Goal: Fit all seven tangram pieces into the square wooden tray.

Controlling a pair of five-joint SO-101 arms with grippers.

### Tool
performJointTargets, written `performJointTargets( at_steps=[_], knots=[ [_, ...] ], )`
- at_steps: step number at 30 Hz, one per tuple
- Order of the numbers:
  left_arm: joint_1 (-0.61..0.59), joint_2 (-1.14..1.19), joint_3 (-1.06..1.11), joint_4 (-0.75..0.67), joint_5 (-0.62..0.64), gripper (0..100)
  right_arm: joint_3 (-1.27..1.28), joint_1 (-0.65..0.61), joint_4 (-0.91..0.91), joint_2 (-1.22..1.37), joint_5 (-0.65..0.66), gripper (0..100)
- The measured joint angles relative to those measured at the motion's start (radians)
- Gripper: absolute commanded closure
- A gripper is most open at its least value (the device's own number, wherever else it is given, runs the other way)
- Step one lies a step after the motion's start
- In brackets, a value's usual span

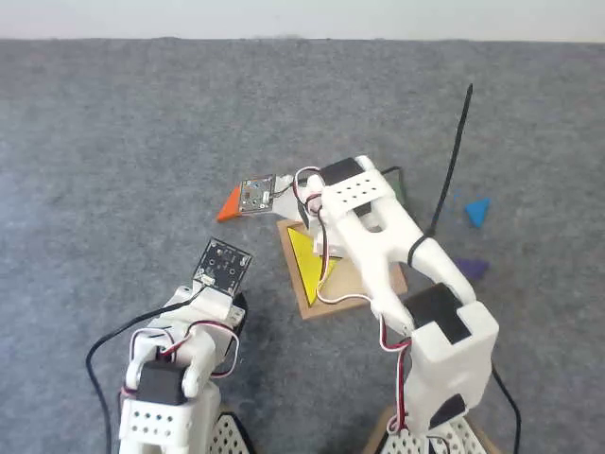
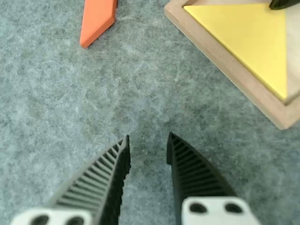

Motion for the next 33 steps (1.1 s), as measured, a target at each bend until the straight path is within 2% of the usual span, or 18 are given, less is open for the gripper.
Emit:
performJointTargets(
  at_steps=[13,21,29,33],
  knots=[
    [0.000,0.000,0.000,0.000,0.000,88,0.044,0.000,0.000,0.002,0.206,74.6],
    [0.000,0.000,0.000,0.000,0.000,88,0.044,0.000,0.000,0.002,0.216,73.8],
    [0.000,0.000,0.000,0.000,0.000,88,0.044,0.003,0.000,0.002,0.219,59.4],
    [0.000,0.000,0.000,0.000,0.000,88,0.044,0.005,0.000,0.002,0.219,58.6]
  ],
)
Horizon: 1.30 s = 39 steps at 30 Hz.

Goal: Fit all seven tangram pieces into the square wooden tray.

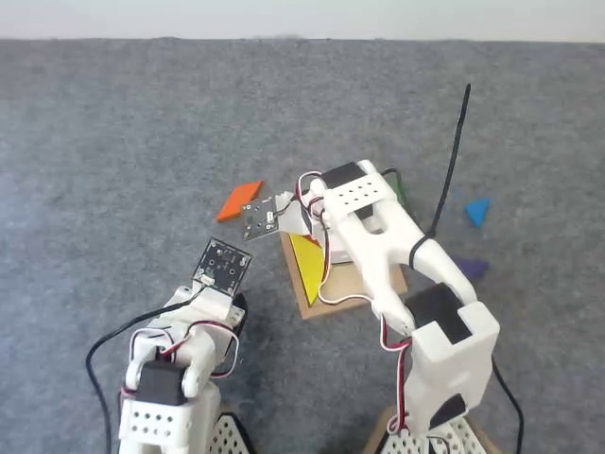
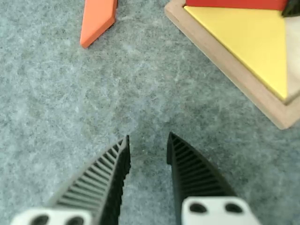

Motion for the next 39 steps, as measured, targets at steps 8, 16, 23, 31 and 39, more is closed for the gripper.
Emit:
performJointTargets(
  at_steps=[8,16,23,31,39],
  knots=[
    [0.000,0.000,0.000,0.000,0.000,88,0.000,0.000,0.000,0.000,0.000,58.6],
    [0.000,0.000,0.000,0.000,0.000,88,-0.015,0.037,-0.014,0.000,-0.063,58.6],
    [0.000,0.000,0.000,0.000,0.000,88,-0.015,0.043,-0.015,0.000,-0.084,58.6],
    [0.000,0.000,0.000,0.000,0.000,88,-0.023,0.083,0.110,-0.218,-0.338,58.6],
    [0.000,0.000,0.000,0.000,0.000,88,0.285,0.315,0.051,-0.565,-0.514,58.6]
  ],
)
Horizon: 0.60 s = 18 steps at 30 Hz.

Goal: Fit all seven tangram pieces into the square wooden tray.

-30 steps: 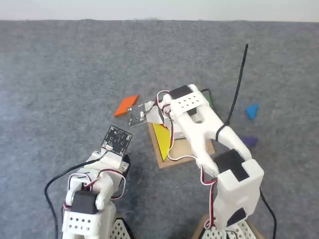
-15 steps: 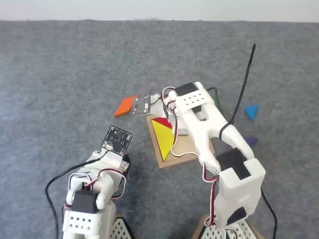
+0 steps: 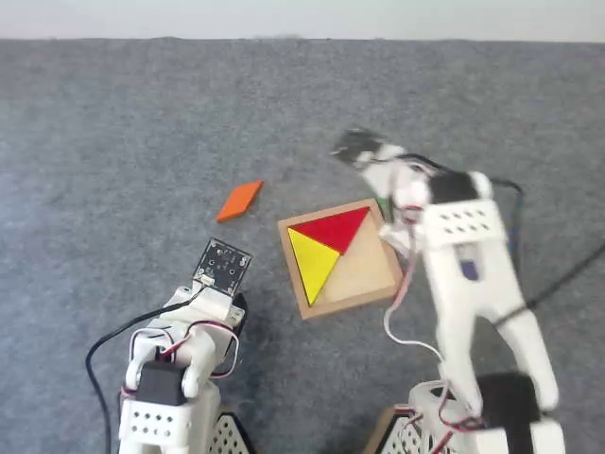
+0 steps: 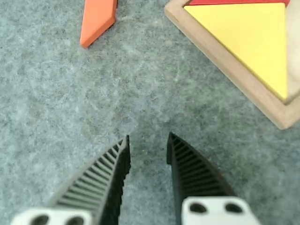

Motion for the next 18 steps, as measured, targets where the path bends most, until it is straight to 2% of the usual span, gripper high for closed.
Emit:
performJointTargets(
  at_steps=[8,13,18],
  knots=[
    [0.000,0.000,0.000,0.000,0.000,88,0.221,0.276,-0.060,-0.068,-0.279,58.6],
    [0.000,0.000,0.000,0.000,0.000,88,0.339,0.298,-0.126,-0.074,-0.491,58.6],
    [0.000,0.000,0.000,0.000,0.000,88,0.477,0.305,-0.276,-0.081,-0.546,58.6]
  ],
)
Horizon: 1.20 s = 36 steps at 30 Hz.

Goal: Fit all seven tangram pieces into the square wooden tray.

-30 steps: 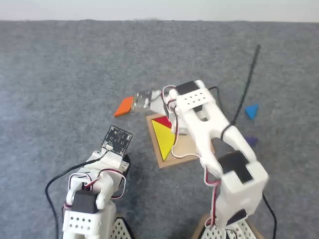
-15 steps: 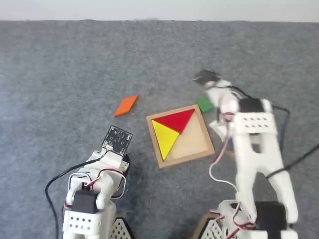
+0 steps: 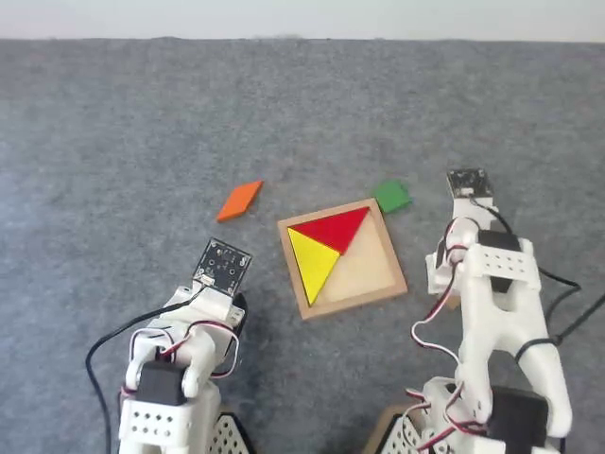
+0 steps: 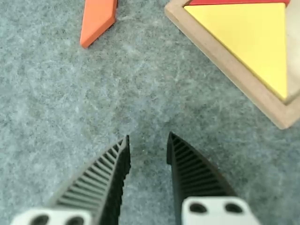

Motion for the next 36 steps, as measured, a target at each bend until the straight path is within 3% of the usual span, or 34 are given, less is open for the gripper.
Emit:
performJointTargets(
  at_steps=[14,36],
  knots=[
    [0.000,0.000,0.000,0.000,0.000,88,0.066,0.028,-0.153,0.000,-0.006,58.6],
    [0.000,0.000,0.000,0.000,0.000,88,0.098,0.026,-0.204,-0.002,-0.006,58.6]
  ],
)
